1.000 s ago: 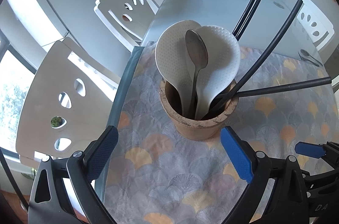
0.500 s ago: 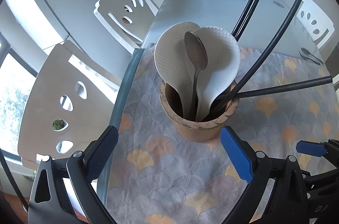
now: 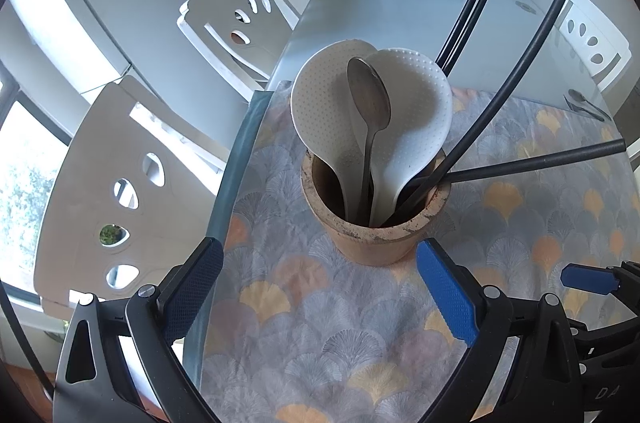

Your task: Organize utensils

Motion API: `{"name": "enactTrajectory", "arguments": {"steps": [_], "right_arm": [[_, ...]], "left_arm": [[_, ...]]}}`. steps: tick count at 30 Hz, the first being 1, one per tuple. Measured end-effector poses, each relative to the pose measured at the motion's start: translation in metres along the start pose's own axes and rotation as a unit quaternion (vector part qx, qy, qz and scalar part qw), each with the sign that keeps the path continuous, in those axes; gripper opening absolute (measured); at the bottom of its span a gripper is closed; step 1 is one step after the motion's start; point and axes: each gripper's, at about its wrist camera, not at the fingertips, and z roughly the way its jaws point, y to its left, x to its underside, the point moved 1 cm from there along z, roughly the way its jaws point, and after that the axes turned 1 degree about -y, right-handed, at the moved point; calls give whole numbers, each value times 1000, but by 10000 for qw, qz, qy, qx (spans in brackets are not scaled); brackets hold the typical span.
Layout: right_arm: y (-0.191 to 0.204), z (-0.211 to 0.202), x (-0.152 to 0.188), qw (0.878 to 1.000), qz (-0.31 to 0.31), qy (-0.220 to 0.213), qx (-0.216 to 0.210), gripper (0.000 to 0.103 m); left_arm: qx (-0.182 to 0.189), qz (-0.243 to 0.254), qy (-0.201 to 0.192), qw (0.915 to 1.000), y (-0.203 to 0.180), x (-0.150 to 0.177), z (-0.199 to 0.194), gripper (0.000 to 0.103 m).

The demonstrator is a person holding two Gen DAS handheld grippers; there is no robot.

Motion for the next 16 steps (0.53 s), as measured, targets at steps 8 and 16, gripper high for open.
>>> {"name": "enactTrajectory", "arguments": {"steps": [8, 16], "right_arm": [[0, -4, 1, 10000, -19, -36, 27, 89], [1, -8, 5, 9999, -59, -74, 66, 89]], "left_arm": [[-42, -24, -43, 10000, 0, 3, -3, 98], [-6, 23, -112, 9999, -1, 11, -11, 98]]}}
